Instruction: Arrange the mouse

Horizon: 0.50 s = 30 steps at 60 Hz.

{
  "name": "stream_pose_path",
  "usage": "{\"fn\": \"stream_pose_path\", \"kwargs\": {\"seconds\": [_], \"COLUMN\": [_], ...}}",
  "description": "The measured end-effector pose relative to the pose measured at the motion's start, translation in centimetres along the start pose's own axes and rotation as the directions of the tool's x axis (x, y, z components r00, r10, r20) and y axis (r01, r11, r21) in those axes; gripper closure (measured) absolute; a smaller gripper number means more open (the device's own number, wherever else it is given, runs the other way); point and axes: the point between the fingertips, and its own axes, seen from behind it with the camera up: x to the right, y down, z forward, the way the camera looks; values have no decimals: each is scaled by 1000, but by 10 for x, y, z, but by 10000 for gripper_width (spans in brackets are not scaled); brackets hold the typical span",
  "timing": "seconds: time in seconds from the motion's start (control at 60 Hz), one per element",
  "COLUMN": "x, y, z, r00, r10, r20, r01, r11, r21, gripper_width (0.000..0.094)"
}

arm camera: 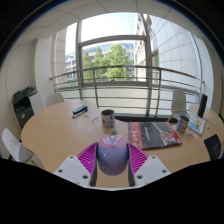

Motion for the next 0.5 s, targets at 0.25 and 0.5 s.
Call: {"fn": "stream_pose_path", "kwargs": {"seconds": [0.25,0.5], "x": [205,530], "y": [-150,-37], "z": [-107,-86], "r00": [1000,965], "r10": [24,0], "r20": [-9,-263], "r01": [-20,25], "r11": [955,996], "r21": [297,90], "gripper_width": [512,514]}}
